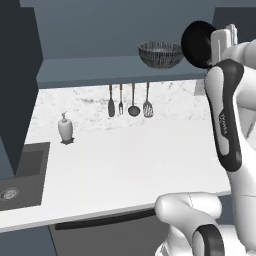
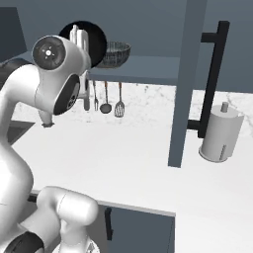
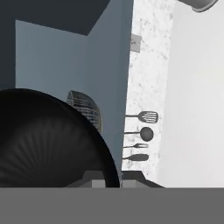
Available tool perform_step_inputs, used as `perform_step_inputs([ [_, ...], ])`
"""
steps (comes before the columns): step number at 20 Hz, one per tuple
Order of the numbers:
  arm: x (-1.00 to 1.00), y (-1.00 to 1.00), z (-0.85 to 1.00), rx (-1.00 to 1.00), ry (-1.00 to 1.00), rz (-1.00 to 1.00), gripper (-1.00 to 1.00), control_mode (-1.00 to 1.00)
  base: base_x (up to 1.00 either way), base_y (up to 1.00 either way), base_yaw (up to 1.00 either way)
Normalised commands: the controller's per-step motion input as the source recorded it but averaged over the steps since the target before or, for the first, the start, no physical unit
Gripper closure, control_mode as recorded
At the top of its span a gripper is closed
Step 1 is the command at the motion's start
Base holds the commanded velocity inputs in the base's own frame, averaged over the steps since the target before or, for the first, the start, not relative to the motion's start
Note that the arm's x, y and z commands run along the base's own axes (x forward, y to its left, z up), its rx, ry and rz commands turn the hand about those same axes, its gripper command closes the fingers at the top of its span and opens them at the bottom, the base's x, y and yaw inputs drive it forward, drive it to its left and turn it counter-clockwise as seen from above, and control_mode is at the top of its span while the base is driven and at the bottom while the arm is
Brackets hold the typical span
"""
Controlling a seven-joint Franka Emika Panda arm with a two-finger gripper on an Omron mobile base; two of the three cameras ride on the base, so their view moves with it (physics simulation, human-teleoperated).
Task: Pick up the bowls on the counter and stack them on top of one another in the open cabinet. Place the smaller bowl on top of the larger bowl.
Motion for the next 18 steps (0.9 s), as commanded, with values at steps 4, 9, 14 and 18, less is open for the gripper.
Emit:
perform_step_inputs([
  [4,0.56,-0.01,0.34,0.02,0.04,0.00,1.00,-1.00,0.00,0.00,0.00],
  [9,0.71,-0.02,0.15,0.00,0.09,0.00,1.00,-1.00,0.00,0.00,0.00],
  [14,0.61,0.00,0.00,0.00,0.04,0.00,1.00,-1.00,0.00,0.00,0.00],
  [18,0.64,0.00,-0.07,0.00,0.02,0.00,1.00,-1.00,0.00,0.00,0.00],
])
